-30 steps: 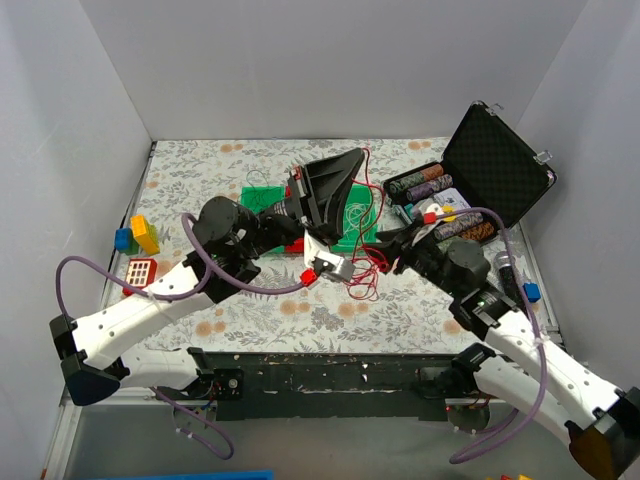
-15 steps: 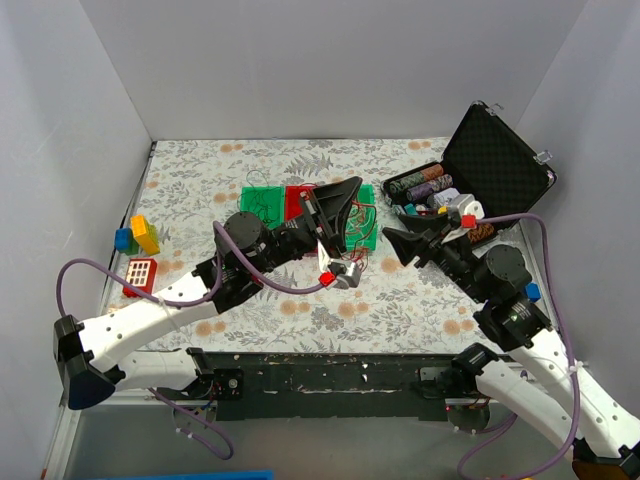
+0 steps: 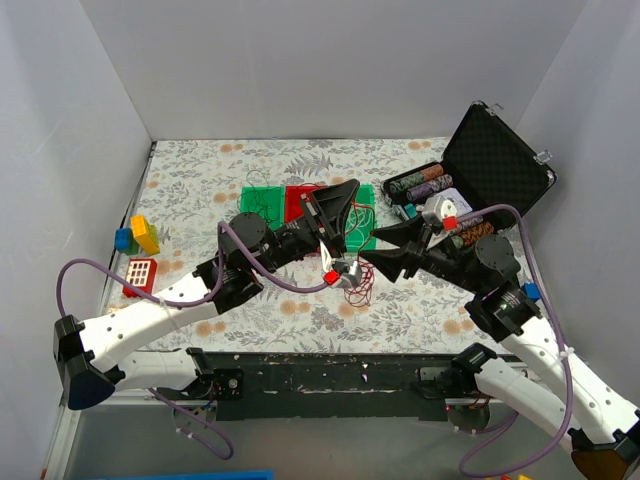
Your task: Untangle the cables
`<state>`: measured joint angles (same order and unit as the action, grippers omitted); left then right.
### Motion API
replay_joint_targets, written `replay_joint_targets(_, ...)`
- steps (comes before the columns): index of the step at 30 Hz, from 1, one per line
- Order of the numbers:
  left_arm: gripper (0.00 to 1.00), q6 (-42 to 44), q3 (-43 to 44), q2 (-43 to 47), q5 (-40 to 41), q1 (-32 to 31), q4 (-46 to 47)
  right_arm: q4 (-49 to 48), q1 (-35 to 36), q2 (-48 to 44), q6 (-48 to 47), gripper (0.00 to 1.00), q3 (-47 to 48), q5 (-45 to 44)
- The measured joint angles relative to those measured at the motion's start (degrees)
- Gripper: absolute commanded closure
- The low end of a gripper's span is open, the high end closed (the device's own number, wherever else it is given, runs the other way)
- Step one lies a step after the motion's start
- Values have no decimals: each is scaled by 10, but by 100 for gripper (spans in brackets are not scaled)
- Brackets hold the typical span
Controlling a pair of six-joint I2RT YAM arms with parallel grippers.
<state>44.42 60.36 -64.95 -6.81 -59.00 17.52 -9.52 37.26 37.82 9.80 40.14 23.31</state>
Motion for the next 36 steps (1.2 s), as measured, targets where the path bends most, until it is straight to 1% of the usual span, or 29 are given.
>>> replay_joint_targets(5,100,7,0,-1,2,0,-5,1,0,10,2,37,4,42)
replay_joint_targets(12,100,18,0,-3,3,0,-5,4,0,7,1,38,19,76)
replay_joint_targets(18,100,27,-3,-3,0,0,-3,-3,0,12,6,41,19,82)
replay_joint_targets(20,100,27,-4,-4,0,0,-3,-17,0,22,9,43,19,81)
replay_joint_targets(21,100,27,-4,-5,0,0,-3,-23,0,26,9,46,19,80)
replay_joint_targets(26,100,27,-4,-6,0,0,-3,-51,0,66,14,66,19,82)
replay_joint_targets(29,100,25,-4,-7,0,0,-3,-64,0,80,25,74,16,90)
replay_joint_targets(33,100,21,0,-16,0,0,3,-80,0,80,36,75,1,103)
replay_joint_targets(36,100,16,19,-30,0,0,11,-91,0,80,40,76,-27,110)
